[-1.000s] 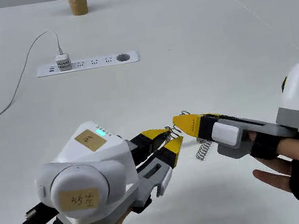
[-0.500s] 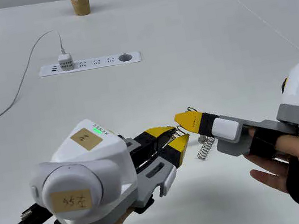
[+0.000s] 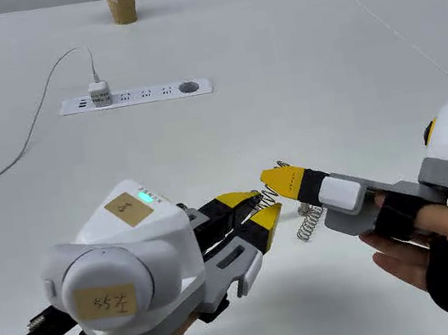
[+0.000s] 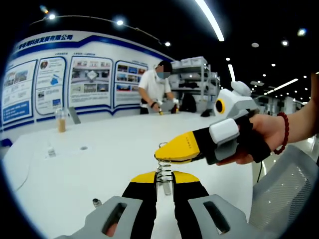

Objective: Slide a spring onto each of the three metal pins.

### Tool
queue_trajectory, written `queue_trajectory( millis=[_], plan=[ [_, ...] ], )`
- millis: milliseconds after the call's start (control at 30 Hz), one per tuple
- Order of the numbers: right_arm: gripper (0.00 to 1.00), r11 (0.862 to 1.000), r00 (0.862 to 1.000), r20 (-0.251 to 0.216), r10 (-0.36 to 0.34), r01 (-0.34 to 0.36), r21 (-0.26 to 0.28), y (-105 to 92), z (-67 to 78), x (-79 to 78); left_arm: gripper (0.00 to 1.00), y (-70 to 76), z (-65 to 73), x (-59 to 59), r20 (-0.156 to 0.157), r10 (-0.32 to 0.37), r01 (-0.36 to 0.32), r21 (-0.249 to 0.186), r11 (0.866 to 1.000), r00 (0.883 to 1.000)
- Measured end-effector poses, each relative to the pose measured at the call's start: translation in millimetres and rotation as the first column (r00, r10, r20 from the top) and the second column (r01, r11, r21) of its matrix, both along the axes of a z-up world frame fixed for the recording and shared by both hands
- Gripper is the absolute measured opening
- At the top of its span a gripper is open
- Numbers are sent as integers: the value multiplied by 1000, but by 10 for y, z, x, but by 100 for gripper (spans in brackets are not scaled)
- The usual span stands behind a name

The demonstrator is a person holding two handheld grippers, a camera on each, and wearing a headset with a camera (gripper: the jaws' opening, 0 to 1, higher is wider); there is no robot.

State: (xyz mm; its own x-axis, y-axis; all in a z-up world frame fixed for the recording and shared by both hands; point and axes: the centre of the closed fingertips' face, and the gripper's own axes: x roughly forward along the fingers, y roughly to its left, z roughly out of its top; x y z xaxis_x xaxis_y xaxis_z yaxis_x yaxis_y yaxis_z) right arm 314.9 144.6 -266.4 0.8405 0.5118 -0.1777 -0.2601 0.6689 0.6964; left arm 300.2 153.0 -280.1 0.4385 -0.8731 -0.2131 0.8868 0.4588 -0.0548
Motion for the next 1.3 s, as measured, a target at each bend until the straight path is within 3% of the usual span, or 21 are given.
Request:
queue_trajectory(
  millis=[133,233,367,433,567,700,800,1033,1300],
  plan=[
    [11,998,1000,25,-1,3,-61,-11,5,10,15,28,-70,4,-2,2,-2,45,999,1000],
    [11,991,999,45,15,-8,-134,-15,-11,21,17,49,-119,-11,-4,-3,4,77,997,1000],
    [11,981,997,70,40,-26,-193,-9,-21,43,19,73,-169,-28,21,-9,6,118,993,1000],
    [11,974,995,82,53,-34,-224,5,-18,54,22,81,-198,-39,12,-11,9,129,992,1000],
    [11,939,989,122,85,-38,-341,-1,-27,102,23,129,-294,-47,11,-5,3,183,983,1000],
    [11,901,982,151,117,-42,-431,-12,-38,160,25,157,-331,-58,-1,0,0,190,982,1000],
    [11,884,979,165,123,-33,-466,-15,-42,211,29,186,-371,-60,-3,6,-5,207,978,1000],
    [11,862,976,174,132,-26,-507,-48,-102,327,37,218,-421,-75,-20,9,-5,212,977,1000],
    [12,857,979,171,110,-7,-515,-108,-175,468,46,232,-458,-100,-28,3,3,218,976,1000]
  ],
)
